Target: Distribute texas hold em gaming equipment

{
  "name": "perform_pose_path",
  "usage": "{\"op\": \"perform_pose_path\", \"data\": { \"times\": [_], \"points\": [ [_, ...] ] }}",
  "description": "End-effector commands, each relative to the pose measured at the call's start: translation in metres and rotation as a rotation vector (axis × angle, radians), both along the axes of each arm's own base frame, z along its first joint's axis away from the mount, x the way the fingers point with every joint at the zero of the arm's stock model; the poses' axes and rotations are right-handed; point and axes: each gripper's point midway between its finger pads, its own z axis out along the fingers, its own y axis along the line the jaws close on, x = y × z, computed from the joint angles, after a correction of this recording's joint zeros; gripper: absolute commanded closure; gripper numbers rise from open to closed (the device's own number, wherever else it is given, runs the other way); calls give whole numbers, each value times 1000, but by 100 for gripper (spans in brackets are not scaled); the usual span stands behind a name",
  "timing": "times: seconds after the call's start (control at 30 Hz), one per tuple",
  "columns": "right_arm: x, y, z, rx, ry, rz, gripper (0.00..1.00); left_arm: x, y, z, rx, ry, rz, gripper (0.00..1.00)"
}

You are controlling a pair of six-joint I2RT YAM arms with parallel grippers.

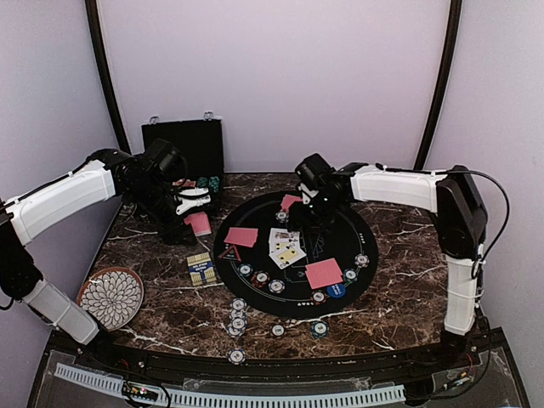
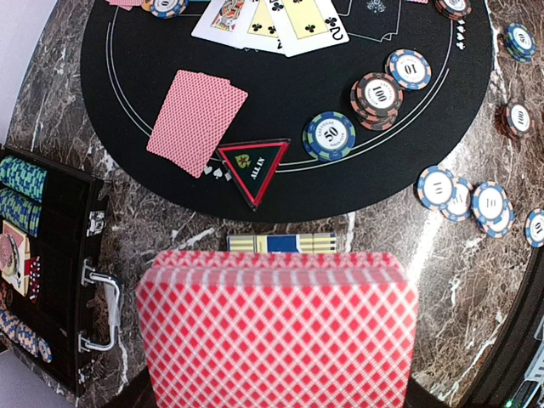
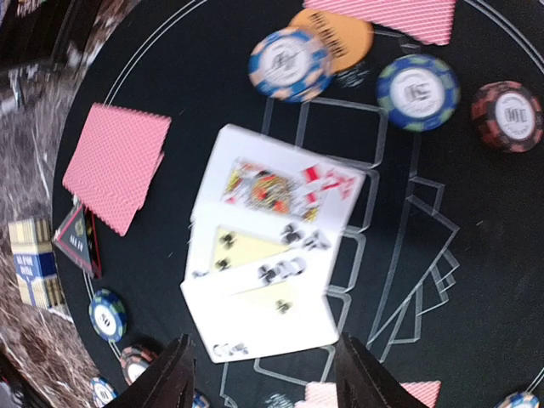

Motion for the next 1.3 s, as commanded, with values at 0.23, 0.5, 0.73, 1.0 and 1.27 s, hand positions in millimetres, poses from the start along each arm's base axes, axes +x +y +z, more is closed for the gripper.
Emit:
{"op": "perform_pose_path", "data": {
  "times": [0.23,0.5,0.73,1.0,1.27],
  "points": [
    [-8,17,11,354,68,24,39,-6,2,11,-22,-8,-7,100],
    [-23,52,62,595,58,93,34,-5,-3,9,-40,9,-10,100],
    [-63,125,110,856,146,246,31,-6,-9,10,-69,29,-8,100],
    [-87,165,125,986,232,306,30,-8,-12,14,-91,36,-12,100],
    [-92,182,126,1021,268,327,29,-10,-12,13,-96,42,-15,100]
  ]
}}
